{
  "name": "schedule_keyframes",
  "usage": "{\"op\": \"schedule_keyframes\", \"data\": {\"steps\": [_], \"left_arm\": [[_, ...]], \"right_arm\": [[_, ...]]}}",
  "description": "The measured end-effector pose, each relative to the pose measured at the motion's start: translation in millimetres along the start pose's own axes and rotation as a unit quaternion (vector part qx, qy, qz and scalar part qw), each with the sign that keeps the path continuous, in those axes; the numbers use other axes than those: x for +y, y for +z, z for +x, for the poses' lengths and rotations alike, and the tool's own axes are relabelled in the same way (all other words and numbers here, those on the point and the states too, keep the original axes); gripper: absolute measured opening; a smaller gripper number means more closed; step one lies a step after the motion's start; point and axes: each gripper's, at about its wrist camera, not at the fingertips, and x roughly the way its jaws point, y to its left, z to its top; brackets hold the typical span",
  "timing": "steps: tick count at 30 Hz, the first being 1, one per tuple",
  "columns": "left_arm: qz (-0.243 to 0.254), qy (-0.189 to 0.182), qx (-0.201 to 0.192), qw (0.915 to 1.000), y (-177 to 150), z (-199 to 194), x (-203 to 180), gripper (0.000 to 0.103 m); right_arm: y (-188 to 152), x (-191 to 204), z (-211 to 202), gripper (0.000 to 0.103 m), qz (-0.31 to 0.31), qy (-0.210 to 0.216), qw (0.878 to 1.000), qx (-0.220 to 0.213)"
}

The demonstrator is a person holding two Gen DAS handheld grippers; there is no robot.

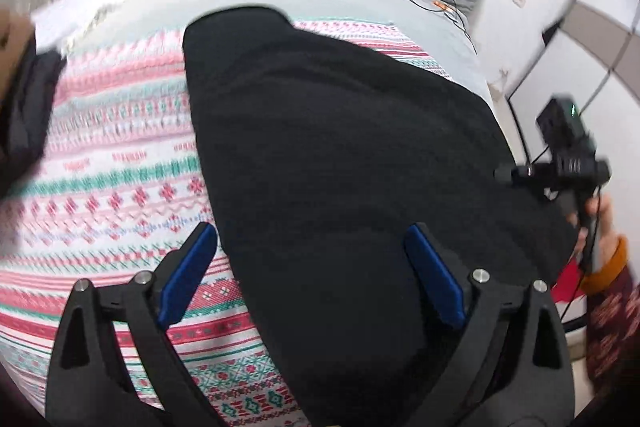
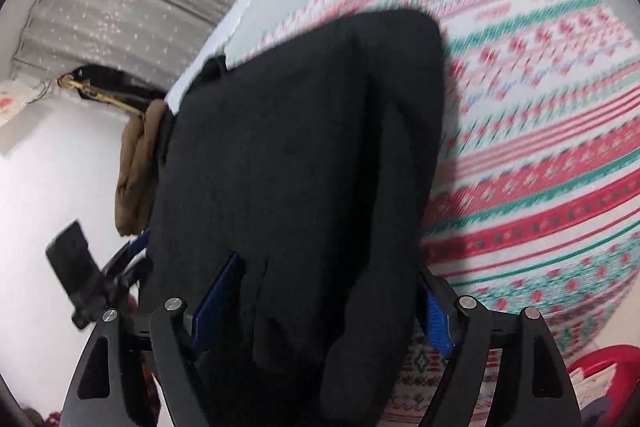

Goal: Fold large clothes

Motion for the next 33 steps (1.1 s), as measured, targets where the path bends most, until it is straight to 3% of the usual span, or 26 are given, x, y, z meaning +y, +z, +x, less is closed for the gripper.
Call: {"op": "schedule_keyframes", "data": {"steps": [1, 4, 9, 12, 14, 17, 21, 26, 33], "left_arm": [[-0.007, -0.004, 0.004, 1.0000, 0.2, 2.7, 3.2, 0.102], [-0.019, -0.026, 0.008, 0.9995, 1.2, 14.4, 8.7, 0.103], [-0.073, -0.093, 0.033, 0.9924, 4.5, 36.7, 27.6, 0.103], [-0.115, -0.155, 0.049, 0.9800, 2.3, 51.1, 45.2, 0.103], [-0.145, -0.219, 0.063, 0.9627, 0.2, 67.7, 60.7, 0.103], [-0.170, -0.284, 0.049, 0.9422, -7.3, 73.4, 70.5, 0.094], [-0.165, -0.289, 0.025, 0.9426, -8.8, 44.5, 66.8, 0.073], [-0.144, -0.266, -0.023, 0.9530, 2.5, -25.0, 72.6, 0.068], [-0.140, -0.223, -0.095, 0.9601, 19.5, -142.7, 125.1, 0.068]], "right_arm": [[0.2, -3.9, 6.3, 0.086, 0.012, 0.016, 1.000, 0.009], [1.1, -13.2, 21.0, 0.087, 0.040, 0.054, 0.997, 0.028], [1.0, -14.0, 42.3, 0.089, 0.052, 0.088, 0.994, 0.045], [1.6, -9.5, 51.0, 0.089, 0.045, 0.097, 0.993, 0.045], [0.4, -6.3, 53.7, 0.085, 0.037, 0.107, 0.993, 0.045], [-4.4, -2.4, 55.0, 0.066, 0.041, 0.140, 0.989, 0.036], [-14.3, 19.3, 41.4, 0.052, 0.021, 0.149, 0.989, -0.006], [-20.1, 79.2, 35.4, 0.049, -0.024, 0.141, 0.989, -0.019], [-4.1, 191.2, 39.9, 0.048, -0.088, 0.191, 0.978, -0.019]]}}
